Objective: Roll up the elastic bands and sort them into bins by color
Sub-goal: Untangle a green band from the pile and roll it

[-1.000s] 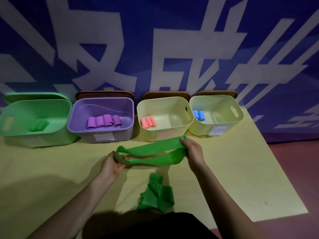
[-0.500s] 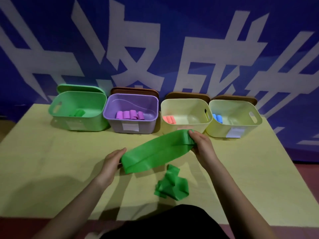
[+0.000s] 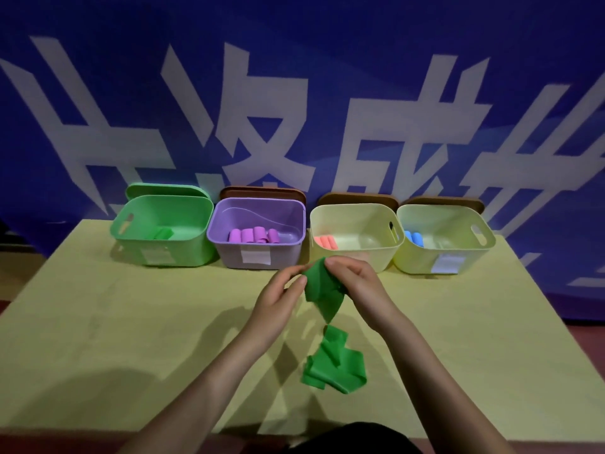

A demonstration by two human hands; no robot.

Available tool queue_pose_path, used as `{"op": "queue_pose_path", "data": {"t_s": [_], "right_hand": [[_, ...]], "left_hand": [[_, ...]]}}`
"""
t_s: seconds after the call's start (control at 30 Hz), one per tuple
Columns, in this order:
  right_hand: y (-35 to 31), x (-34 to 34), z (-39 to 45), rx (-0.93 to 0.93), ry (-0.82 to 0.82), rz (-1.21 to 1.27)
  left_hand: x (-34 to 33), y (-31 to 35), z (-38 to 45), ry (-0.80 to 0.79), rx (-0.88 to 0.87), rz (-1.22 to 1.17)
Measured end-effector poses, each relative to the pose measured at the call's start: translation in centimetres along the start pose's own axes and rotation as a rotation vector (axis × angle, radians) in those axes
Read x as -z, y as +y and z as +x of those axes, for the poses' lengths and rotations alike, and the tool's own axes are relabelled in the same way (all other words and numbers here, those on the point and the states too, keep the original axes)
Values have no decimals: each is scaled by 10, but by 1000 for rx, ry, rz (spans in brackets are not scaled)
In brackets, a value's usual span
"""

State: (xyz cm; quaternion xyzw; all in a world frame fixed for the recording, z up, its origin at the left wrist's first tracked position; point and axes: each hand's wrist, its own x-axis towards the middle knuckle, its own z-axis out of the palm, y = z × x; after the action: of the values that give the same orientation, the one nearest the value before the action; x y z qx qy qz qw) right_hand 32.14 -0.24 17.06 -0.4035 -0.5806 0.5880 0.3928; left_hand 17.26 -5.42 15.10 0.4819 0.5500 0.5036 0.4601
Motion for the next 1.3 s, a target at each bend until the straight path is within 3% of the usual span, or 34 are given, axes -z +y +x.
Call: {"op": "queue_pose_path", "data": {"t_s": [0.17,0.27,0.4,0.6,0.83,0.97,1.07,1.2,1.3], "right_hand": [[-1,10,-8,1,55,-51],[2,14,-10,-22,120,-101],[-3,20,-13,-30,125,-154],[0,24,-12,-25,-89,-139],[-2,24,12,74,-205,-536],[-1,26,26,147,-161,-470],[0,31,32,153,-87,-276],[-2,29,35,207,-35,-164],[-1,30,41,214,-7,-119]], "left_hand": [[-9,2,-1,-44,14,3],[-7,0,2,8,53,-2],[4,0,7,58,201,-243],[9,17,15,50,229,-428],[25,29,35,76,206,-418],[27,39,45,33,221,-487],[25,43,52,-71,303,-522],[15,45,57,-329,439,-352],[6,44,64,-321,407,-323]]}}
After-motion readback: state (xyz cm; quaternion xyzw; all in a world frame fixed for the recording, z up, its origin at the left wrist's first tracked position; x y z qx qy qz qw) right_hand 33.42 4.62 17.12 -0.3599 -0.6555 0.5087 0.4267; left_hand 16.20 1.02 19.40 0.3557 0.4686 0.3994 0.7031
